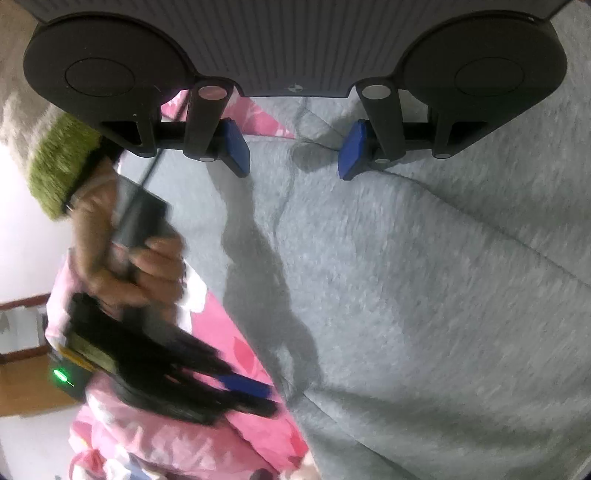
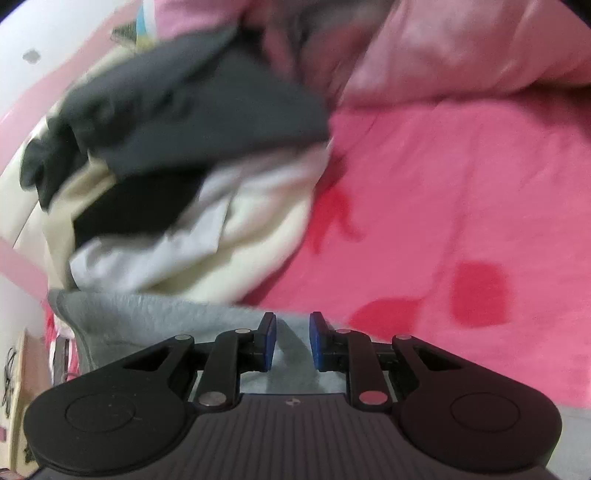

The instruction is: Fold clothes

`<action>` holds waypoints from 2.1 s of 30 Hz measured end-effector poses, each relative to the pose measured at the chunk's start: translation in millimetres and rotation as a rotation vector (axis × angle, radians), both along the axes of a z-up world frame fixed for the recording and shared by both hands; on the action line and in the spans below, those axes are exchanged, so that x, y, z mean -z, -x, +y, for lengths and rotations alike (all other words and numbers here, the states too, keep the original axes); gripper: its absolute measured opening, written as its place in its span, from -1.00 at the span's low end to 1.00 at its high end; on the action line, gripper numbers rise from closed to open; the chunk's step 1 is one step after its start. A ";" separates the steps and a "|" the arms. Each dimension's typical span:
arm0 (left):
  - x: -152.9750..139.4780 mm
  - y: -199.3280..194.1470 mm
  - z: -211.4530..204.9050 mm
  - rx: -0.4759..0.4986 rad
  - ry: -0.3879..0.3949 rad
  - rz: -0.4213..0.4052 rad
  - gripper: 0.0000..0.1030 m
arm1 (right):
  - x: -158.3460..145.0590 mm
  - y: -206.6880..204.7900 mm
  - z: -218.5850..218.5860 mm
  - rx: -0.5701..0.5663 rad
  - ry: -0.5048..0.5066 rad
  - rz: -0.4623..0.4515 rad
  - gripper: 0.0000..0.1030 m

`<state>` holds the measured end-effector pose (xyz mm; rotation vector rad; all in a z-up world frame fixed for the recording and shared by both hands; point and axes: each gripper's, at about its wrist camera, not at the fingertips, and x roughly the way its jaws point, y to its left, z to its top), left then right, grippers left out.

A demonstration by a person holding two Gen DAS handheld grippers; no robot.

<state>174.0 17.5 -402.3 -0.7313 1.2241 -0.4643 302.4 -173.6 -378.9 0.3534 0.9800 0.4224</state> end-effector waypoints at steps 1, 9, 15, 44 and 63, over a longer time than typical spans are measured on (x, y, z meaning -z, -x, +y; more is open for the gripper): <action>0.0 -0.8 -0.6 0.002 0.003 0.000 0.04 | -8.7 9.9 -12.7 0.013 0.016 -0.011 -0.59; -15.1 6.5 0.1 0.014 -0.024 -0.032 0.07 | -68.8 106.1 -132.2 0.217 0.042 0.049 -0.49; -32.1 25.7 -6.6 0.040 -0.112 -0.084 0.12 | -91.6 208.5 -186.7 0.380 0.040 0.114 -0.46; -110.1 175.0 -14.4 0.003 -0.409 -0.234 1.00 | -37.2 496.5 -283.9 0.811 -0.271 0.336 -0.41; -44.7 235.5 89.7 -0.141 -0.486 0.025 1.00 | 62.5 517.4 -167.0 0.954 -0.793 0.538 -0.38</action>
